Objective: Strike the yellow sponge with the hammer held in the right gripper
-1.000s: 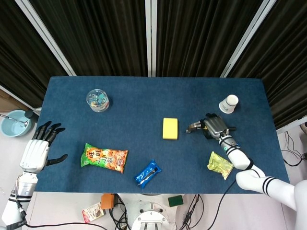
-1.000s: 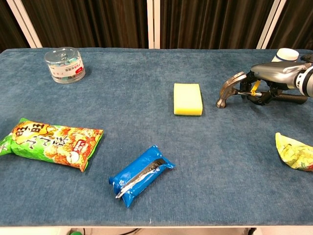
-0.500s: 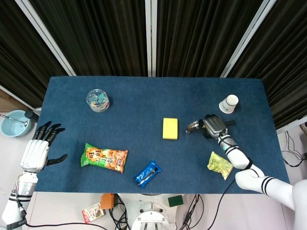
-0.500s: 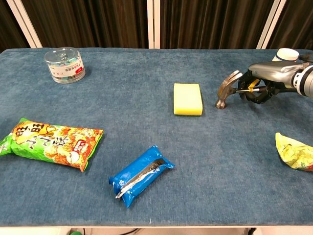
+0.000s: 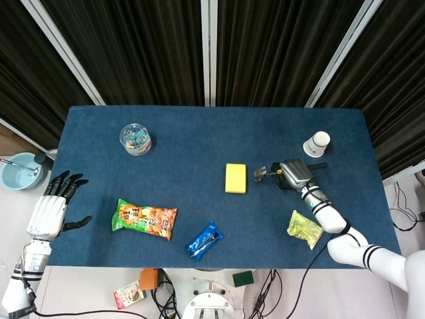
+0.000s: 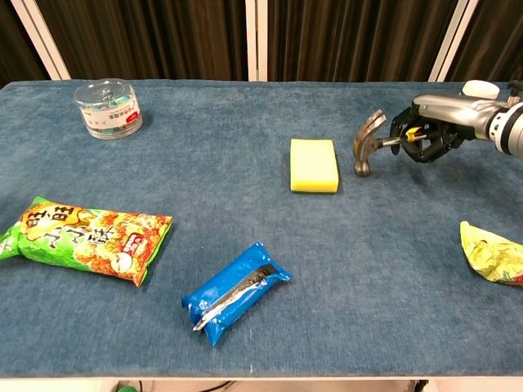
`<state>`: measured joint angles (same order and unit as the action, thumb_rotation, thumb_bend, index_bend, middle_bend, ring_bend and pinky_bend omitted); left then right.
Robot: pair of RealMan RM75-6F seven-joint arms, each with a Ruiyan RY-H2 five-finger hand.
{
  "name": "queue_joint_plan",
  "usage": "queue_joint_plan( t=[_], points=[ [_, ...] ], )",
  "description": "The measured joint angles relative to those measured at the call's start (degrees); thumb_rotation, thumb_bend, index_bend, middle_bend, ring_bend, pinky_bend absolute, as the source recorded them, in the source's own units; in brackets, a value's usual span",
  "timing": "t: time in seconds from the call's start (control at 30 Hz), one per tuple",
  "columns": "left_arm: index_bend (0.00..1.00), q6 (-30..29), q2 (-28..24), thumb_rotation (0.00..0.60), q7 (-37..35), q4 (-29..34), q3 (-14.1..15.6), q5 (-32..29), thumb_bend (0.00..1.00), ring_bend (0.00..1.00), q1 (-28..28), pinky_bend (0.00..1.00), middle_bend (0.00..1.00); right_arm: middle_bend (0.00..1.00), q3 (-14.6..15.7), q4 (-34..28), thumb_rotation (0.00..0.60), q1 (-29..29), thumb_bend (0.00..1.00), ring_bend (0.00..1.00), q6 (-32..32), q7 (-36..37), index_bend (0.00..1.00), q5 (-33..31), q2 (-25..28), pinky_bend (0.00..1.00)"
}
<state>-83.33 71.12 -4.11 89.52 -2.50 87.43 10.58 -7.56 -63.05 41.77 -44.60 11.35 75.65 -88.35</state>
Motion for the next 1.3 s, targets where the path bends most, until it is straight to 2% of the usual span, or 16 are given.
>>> queue_joint_plan(
  t=[0.2, 0.4, 0.53, 0.77, 1.03, 1.13, 1.3],
  points=[
    [0.21, -0.42, -0.11, 0.600, 0.25, 0.37, -0.02, 0.04, 0.09, 0.05, -0.30, 0.11, 0.16, 0.73, -0.09, 0.53, 0.600, -0.79, 1.00, 0.59, -3.74, 8.45, 0.90, 3.71, 0.52, 0.74],
    [0.21, -0.46, -0.12, 0.600, 0.99, 0.73, 0.16, 0.33, 0.09, 0.05, -0.40, 0.11, 0.16, 0.77, -0.57, -2.25, 0.600, -1.71, 1.00, 0.64, -6.49, 9.88, 0.95, 4.44, 1.85, 0.79],
    [0.21, -0.68, -0.22, 0.600, 1.09, 0.91, 0.16, 0.45, 0.09, 0.05, -0.56, 0.11, 0.16, 0.78, -1.01, -5.75, 0.600, -1.60, 1.00, 0.64, -5.94, 7.29, 0.95, 3.40, 2.98, 0.80],
    [0.21, -0.97, -0.36, 0.600, 0.99, 0.81, 0.20, 0.42, 0.09, 0.05, -0.89, 0.11, 0.16, 0.78, -2.62, -10.97, 0.600, 0.41, 1.00, 0.65, -1.91, -2.67, 0.96, -3.00, 3.45, 0.81],
    [0.21, -0.87, 0.14, 0.600, 0.42, -0.25, 0.58, 0.04, 0.09, 0.05, -1.45, 0.11, 0.15, 0.78, -3.45, -9.71, 0.600, 3.73, 1.00, 0.66, 2.88, -13.83, 0.96, -13.95, -0.89, 0.81],
    [0.21, -1.23, 0.06, 0.600, 0.21, -0.51, 0.63, 0.08, 0.09, 0.05, -1.74, 0.11, 0.15, 0.78, -4.02, -9.54, 0.600, 4.04, 1.00, 0.66, 2.83, -14.40, 0.96, -15.27, -2.17, 0.81],
    [0.21, -1.78, -0.23, 0.600, 0.15, -0.29, 0.48, 0.42, 0.09, 0.05, -1.91, 0.11, 0.15, 0.78, -5.04, -14.07, 0.600, 2.78, 1.00, 0.66, 0.36, -9.98, 0.96, -11.92, 0.72, 0.81]
  ],
)
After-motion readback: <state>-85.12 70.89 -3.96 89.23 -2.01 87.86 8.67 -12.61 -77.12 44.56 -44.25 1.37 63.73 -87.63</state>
